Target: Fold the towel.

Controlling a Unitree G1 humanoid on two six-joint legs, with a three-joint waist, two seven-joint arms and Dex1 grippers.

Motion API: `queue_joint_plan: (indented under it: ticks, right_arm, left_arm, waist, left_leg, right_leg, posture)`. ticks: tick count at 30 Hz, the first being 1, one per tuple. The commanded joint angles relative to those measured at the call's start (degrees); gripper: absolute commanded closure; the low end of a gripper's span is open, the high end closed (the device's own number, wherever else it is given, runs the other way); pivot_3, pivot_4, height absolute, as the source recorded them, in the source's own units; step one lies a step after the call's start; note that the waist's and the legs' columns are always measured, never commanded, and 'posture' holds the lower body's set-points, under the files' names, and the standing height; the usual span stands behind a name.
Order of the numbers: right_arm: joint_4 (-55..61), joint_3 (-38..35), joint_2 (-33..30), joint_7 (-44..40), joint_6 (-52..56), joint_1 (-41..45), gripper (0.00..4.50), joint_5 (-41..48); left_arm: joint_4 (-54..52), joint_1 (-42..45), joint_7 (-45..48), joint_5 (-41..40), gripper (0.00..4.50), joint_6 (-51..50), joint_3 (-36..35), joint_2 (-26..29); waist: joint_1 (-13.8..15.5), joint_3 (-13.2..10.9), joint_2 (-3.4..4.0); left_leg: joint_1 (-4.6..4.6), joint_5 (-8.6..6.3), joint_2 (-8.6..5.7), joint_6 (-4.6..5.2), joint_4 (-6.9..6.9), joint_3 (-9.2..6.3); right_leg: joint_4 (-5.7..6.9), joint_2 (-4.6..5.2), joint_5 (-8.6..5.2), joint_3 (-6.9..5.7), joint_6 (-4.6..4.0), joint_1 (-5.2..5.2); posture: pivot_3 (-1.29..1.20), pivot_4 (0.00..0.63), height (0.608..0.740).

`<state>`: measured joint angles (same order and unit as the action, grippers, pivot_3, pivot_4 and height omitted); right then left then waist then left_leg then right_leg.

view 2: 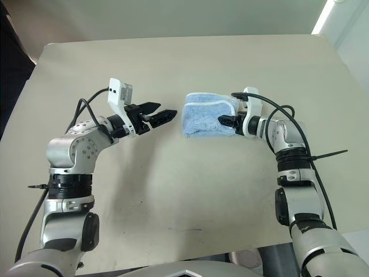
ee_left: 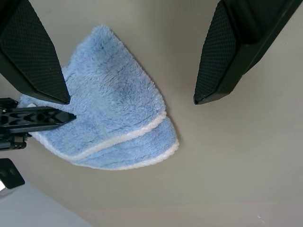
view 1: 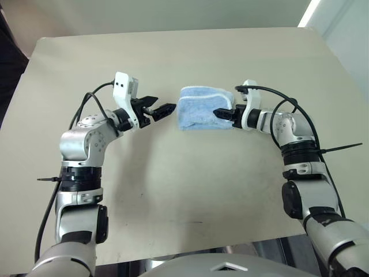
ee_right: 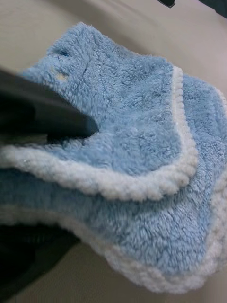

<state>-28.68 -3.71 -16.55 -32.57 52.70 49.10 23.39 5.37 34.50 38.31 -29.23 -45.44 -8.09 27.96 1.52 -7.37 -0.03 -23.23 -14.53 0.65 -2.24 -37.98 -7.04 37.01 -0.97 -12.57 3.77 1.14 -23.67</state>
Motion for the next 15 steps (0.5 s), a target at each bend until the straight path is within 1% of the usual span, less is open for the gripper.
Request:
queue_joint_plan:
  ticks: [1, 3, 9, 12, 15]
  right_arm:
    - [2.32, -2.38, -0.46, 0.76, -0.06, 0.39, 3.77, 0.86]
    - [3.14, -3.80, -0.65, 1.22, 0.49, 0.05, 4.45, 1.64]
    - [6.74, -9.91, -0.88, 4.17, 3.86, -0.21, 4.48, 4.96]
    - [9.12, -14.81, -1.62, 7.89, 6.31, 0.73, 4.48, 6.91]
    - [10.50, -22.29, -4.92, 13.76, 7.98, 2.34, 4.48, 8.37]
  left_arm:
    - [-2.70, -0.12, -0.27, -0.58, 0.00, 0.18, -0.56, 0.21]
    - [-2.79, -0.17, -0.39, -0.75, 0.00, 0.14, -0.57, 0.14]
    - [-3.25, -0.68, -0.61, -0.96, 0.00, 0.13, -0.34, -0.29]
    - [-3.34, -0.63, -0.82, -1.03, 0.00, 0.15, -0.19, -0.50]
    - [-3.73, -0.72, -1.01, -1.28, 0.00, 0.00, -0.30, -0.55]
  waist:
    - [0.01, 0.00, 0.00]
    - [0.02, 0.00, 0.00]
    - [0.15, 0.00, 0.00]
    - [0.23, 0.00, 0.00]
    - [0.42, -0.01, 0.02]
  left_leg:
    - [0.00, 0.00, 0.00, 0.00, 0.00, 0.00]
    - [0.00, 0.00, 0.00, 0.00, 0.00, 0.00]
    - [-0.02, 0.00, 0.00, 0.00, -0.02, 0.00]
    - [-0.03, 0.00, 0.00, 0.00, -0.03, 0.00]
    - [-0.04, 0.00, 0.00, 0.00, -0.04, 0.00]
  right_leg:
    - [0.00, 0.00, 0.00, 0.00, 0.00, 0.00]
    - [0.00, 0.00, 0.00, 0.00, 0.00, 0.00]
    - [0.00, 0.00, 0.00, -0.02, 0.00, 0.00]
    - [0.00, 0.00, 0.00, -0.02, 0.00, 0.00]
    - [-0.01, 0.00, 0.00, -0.02, 0.00, 0.00]
  posture:
    - [0.00, 0.150, 0.740]
    - [0.00, 0.150, 0.740]
    - [0.00, 0.150, 0.740]
    - [0.00, 0.150, 0.740]
    - [0.00, 0.150, 0.740]
